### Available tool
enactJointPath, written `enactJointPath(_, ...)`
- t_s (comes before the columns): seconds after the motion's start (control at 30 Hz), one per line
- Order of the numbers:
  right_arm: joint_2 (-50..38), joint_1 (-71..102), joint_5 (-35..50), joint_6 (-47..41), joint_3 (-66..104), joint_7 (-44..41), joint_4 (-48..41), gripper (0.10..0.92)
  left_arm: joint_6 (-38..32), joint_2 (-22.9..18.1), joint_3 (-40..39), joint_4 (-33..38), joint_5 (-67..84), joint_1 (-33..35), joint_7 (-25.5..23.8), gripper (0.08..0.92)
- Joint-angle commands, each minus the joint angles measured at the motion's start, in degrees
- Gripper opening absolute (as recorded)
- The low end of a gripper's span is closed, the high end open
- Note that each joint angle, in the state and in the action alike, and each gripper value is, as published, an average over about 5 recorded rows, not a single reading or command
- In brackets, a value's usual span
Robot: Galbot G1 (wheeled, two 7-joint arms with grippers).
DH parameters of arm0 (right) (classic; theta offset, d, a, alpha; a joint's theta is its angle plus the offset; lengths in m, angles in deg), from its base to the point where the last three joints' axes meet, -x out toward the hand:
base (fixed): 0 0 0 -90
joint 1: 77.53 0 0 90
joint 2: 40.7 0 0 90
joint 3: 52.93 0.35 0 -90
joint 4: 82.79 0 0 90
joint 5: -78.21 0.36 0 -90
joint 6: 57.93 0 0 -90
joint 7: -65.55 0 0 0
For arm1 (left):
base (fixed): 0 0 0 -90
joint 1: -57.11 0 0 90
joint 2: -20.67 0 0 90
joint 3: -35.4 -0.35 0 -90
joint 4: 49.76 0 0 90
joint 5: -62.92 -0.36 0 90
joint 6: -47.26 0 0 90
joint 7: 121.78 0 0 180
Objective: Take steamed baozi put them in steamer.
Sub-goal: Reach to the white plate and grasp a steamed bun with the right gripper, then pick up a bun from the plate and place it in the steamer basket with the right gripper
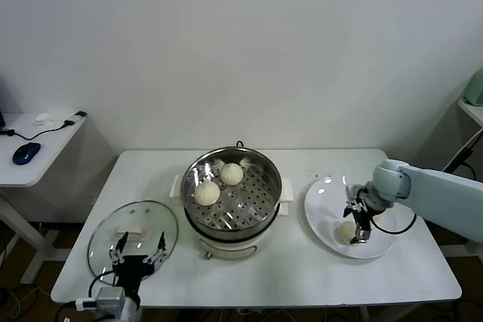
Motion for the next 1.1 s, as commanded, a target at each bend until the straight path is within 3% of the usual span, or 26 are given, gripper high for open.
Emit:
enactJointPath(0.03,0.49,-0.68,0.11,0.03,-1.00,-0.89,-0.37,0.819,0.12,0.08,0.00,0.14,0.26,0.01,-0.05,0.823)
enactJointPath(0.5,-0.76,-5.40,0.19,-0.08,-4.71,-2.40,2.41,0.653,-0.03,0.12,-0.24,0.80,0.29,0.28,-0.03,0.823)
enactJointPath(0.67,0.22,-11.66,0.89,1.45,-7.27,-4.59,3.51,0.629,-0.03,0.06,-0.43,0.94,0.28,0.42,-0.02,0.823)
enactJointPath(0.93,9.85,-34.51,7.27,8.36,-17.70,-10.28,4.34,0.628,0.17,-0.07,-0.64,1.30,0.21,0.35,-0.02,0.823)
enactJointPath(1.1,17.00,-43.34,7.71,15.22,-15.94,-12.42,5.02,0.628,0.27,-0.11,-0.61,1.61,0.28,0.43,0.02,0.823)
